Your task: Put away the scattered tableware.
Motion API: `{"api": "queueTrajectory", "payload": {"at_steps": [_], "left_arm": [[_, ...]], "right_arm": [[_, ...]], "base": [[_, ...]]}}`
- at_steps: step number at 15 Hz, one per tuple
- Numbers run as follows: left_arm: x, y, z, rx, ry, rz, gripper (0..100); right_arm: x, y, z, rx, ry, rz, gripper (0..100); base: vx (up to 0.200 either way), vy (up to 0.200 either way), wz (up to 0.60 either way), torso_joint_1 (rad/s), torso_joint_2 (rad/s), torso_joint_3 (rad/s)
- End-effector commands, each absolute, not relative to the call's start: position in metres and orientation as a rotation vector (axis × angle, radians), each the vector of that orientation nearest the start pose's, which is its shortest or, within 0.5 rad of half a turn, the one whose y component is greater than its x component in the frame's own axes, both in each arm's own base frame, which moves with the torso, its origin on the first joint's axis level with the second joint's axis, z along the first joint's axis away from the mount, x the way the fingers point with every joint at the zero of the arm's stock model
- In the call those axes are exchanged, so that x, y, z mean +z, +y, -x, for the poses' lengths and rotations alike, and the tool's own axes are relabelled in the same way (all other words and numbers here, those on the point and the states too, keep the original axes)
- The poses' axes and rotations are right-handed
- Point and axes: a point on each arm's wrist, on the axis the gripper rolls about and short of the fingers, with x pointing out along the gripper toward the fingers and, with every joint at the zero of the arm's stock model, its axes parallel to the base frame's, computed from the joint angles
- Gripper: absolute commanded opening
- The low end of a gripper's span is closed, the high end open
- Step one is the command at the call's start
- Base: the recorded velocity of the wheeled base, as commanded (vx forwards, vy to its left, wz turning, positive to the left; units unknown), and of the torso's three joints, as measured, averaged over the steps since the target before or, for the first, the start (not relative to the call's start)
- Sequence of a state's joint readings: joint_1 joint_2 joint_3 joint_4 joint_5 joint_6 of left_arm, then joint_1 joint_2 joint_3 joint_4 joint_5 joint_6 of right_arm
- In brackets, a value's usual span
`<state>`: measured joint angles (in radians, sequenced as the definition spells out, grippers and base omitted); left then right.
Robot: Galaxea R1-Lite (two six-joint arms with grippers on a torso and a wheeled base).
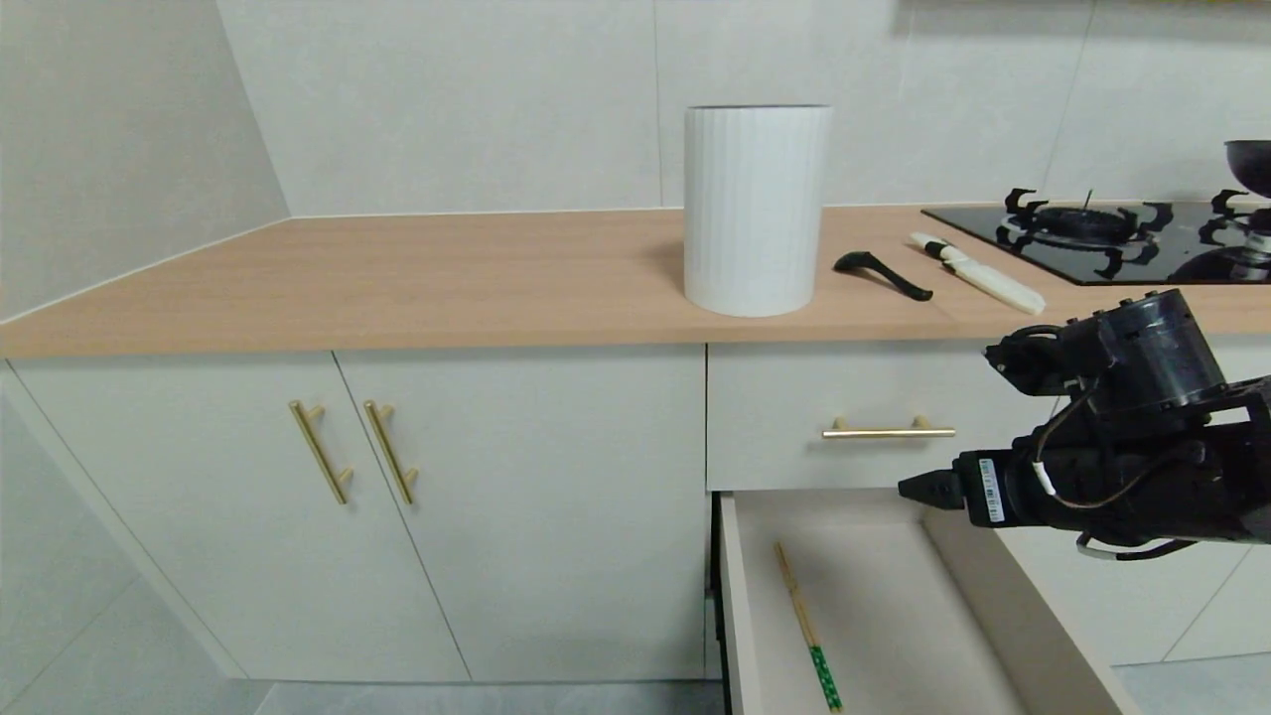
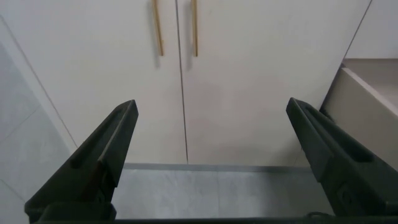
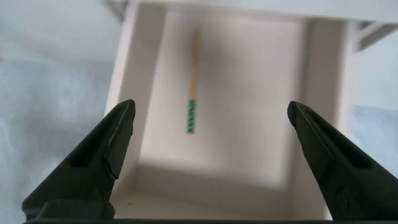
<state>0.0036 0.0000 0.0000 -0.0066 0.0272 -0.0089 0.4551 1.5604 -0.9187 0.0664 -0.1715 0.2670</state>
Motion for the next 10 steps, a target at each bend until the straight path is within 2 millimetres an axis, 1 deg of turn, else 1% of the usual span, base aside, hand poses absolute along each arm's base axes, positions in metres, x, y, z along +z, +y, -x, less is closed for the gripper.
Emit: {"api": "queueTrajectory", "payload": {"at_steps": [1, 5, 10], "left_arm": [[0.0761, 0.0005, 0.0228, 0.032, -0.006, 0.009, 100], [0.0761, 0.0006, 0.0228, 0.031, -0.006, 0.009, 100], [0.0761, 0.0005, 0.0228, 0.032, -0.006, 0.009, 100]], "right_arm": [[0.1907, 0.1107, -0.2338, 0.183, 0.701, -0.037, 100], [0.1891, 0.1110, -0.2344, 0.182, 0.707, -0.035, 100], [0.1891, 0.1110, -0.2344, 0.182, 0.707, -0.035, 100]], "base": [[0.000, 0.000, 0.00, 0.119, -0.55, -0.305], [0.000, 0.000, 0.00, 0.146, -0.49, -0.299], [0.000, 0.000, 0.00, 0.184, -0.48, -0.291]]}}
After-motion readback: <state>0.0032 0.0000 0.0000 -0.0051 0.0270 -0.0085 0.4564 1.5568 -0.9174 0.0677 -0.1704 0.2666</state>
